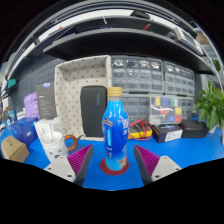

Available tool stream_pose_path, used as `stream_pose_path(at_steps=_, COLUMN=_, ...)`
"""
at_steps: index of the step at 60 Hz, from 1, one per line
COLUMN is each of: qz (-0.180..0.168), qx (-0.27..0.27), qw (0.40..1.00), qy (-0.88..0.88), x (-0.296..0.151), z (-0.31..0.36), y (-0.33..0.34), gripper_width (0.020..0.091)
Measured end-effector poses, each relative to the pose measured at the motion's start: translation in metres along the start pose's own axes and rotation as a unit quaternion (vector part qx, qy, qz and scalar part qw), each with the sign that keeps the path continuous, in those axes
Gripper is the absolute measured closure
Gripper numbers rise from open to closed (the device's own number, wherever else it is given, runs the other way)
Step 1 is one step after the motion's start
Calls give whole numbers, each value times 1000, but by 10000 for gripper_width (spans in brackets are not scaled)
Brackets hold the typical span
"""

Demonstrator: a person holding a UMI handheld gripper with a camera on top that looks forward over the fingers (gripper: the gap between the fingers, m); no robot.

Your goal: Pour water

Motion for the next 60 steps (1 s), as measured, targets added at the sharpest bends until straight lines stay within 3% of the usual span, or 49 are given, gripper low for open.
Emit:
stream_pose_path(at_steps=16, qz=53, qx=35, qw=998, qy=-23, x=24, z=20, y=89, gripper_width=276)
stream_pose_path(at_steps=31, qz=39, qx=46, qw=998, qy=-6, x=23, z=33, y=143, gripper_width=274)
stream_pose_path(at_steps=60, qz=22, qx=65, qw=998, qy=-11, x=-9, z=33, y=184, gripper_width=275)
Point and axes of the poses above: the point between the fingertips, and its own axes, seen from behind it with the camera up: z to the left, x down, y backward, against the way the camera looks, the point moved 9 cm from there along y, backward, against the way the camera looks, and after that the axes turned 1 degree about -y, right-handed, at the moved point
